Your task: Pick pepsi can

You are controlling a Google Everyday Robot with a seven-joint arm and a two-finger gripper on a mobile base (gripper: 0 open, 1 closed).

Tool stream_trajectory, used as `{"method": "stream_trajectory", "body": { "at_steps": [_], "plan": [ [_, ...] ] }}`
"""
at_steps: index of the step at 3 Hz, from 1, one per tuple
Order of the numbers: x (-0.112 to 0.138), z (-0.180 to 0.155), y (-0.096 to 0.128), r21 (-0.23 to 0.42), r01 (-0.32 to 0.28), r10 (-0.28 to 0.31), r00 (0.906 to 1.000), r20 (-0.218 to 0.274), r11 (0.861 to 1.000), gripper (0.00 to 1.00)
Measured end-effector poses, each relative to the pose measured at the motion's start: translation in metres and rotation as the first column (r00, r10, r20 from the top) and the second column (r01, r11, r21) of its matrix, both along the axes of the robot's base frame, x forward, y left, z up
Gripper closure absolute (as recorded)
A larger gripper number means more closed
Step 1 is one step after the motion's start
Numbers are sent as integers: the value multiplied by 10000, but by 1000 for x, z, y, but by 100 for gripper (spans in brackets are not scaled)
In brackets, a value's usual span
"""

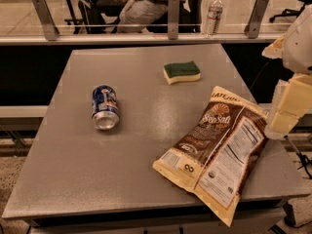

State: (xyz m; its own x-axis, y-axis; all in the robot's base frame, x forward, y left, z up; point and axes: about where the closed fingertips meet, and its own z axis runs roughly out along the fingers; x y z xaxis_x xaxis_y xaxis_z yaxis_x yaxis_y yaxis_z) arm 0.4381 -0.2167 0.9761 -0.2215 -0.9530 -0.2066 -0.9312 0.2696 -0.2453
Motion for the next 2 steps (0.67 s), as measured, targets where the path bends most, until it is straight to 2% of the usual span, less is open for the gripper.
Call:
{"method": "stream_trajectory", "body": {
  "at_steps": [1, 2],
  "plan": [
    [0, 0, 0, 0, 0, 0, 10000, 2, 10000, 0],
    [12, -2, 8, 209, 230, -227, 9997, -135, 9995, 0]
  ]
}}
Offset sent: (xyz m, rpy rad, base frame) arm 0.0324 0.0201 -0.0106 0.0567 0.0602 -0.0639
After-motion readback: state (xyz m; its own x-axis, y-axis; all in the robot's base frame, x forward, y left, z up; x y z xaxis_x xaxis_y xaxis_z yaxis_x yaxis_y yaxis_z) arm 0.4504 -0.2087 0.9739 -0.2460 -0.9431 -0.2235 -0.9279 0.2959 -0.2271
